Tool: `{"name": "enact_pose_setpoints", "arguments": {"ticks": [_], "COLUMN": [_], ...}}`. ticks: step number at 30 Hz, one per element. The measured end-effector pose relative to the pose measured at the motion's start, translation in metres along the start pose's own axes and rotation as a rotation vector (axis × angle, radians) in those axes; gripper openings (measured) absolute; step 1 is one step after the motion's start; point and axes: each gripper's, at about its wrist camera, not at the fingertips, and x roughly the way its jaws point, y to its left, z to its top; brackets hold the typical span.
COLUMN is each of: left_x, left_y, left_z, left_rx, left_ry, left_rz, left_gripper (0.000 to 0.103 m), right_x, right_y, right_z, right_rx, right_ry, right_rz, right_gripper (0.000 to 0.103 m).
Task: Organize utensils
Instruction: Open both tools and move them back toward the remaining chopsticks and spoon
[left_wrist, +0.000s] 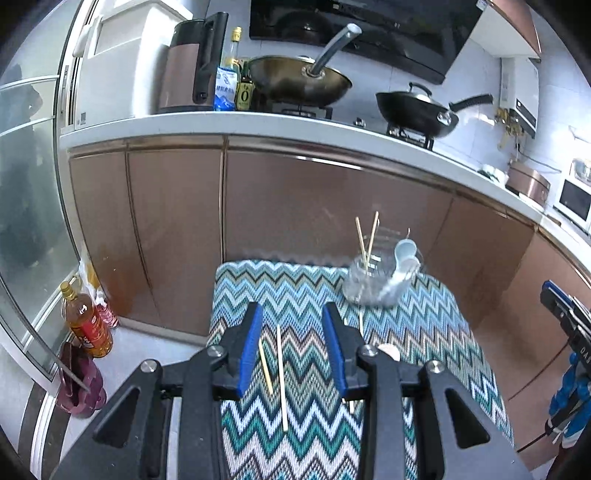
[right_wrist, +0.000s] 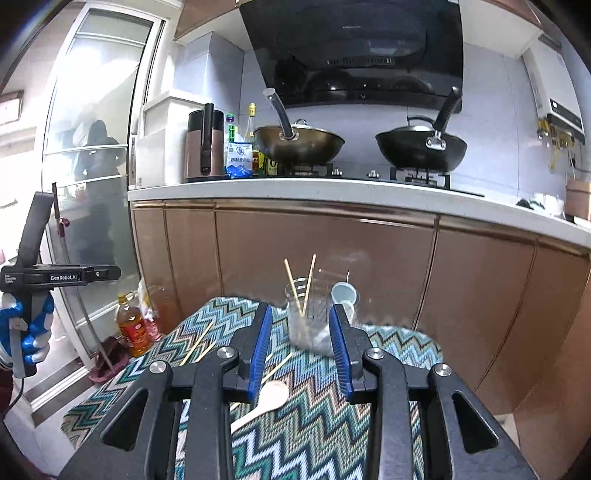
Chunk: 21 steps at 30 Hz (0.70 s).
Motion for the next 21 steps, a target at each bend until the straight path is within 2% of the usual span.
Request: {"name": "enact_pose_setpoints", "arguments": {"ticks": [8, 10, 12, 21], "left_x": [0.036, 0.049, 0.066, 0.163], "left_y": [-0.010, -0.013, -0.016, -0.039], "left_z": [-0.026, -0.033, -0.039, -0.038], "left_rx": [0.004, -0.003, -0.011, 0.000], "left_ry": [0.121, 0.151, 0.185, 0.408], "left_rz": [-0.066, -0.084, -0.093, -0.116], "left_gripper": [0.032, 0.039, 0.043, 0.043], "right_x": [0.022, 0.035, 0.049, 0.118], "right_y": [-0.007, -0.009, -0.010, -0.022], "right_z": [-0.034, -0.046, -0.056, -0.089], "right_rx": [0.032, 0.038, 0.042, 0.096], "right_ry": [0.104, 0.144, 0.183, 0.337], "right_rz": [0.061, 0.065, 0.076, 0.194], "right_gripper": [0.036, 0.036, 0.037, 0.037]}}
